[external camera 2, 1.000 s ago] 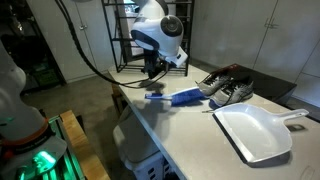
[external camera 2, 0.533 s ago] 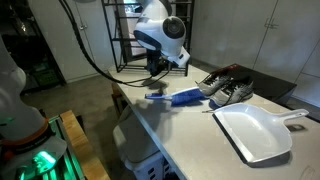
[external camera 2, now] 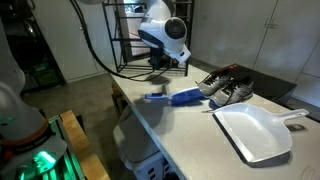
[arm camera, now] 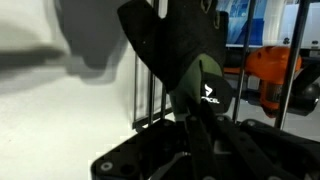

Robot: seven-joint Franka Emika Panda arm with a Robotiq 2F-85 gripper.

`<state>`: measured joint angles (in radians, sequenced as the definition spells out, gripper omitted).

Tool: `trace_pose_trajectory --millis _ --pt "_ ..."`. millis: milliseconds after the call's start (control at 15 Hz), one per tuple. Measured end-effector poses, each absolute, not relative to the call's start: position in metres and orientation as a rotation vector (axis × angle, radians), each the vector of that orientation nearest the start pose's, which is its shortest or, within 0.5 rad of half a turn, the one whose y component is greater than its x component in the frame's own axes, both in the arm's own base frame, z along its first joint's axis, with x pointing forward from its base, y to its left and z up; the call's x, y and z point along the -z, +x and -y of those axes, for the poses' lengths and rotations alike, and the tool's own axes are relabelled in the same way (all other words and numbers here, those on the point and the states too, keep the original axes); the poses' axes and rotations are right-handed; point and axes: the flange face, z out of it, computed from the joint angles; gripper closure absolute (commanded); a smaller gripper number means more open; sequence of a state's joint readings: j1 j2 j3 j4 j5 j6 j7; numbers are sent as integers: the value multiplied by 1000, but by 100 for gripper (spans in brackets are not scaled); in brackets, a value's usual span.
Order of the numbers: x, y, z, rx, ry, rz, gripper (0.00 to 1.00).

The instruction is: Put the glove on the bottom shelf of the black rack.

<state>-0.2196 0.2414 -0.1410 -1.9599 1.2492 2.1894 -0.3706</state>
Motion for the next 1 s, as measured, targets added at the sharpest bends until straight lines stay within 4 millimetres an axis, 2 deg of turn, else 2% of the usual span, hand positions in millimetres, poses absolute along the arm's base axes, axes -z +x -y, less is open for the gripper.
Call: trace_pose_trajectory --millis 400,733,1000 --pt "-334 633 155 378 -2044 -940 98" --pt "-322 663 144 347 -1966 -990 98" --pt "-307 675 144 317 -1954 -1041 98"
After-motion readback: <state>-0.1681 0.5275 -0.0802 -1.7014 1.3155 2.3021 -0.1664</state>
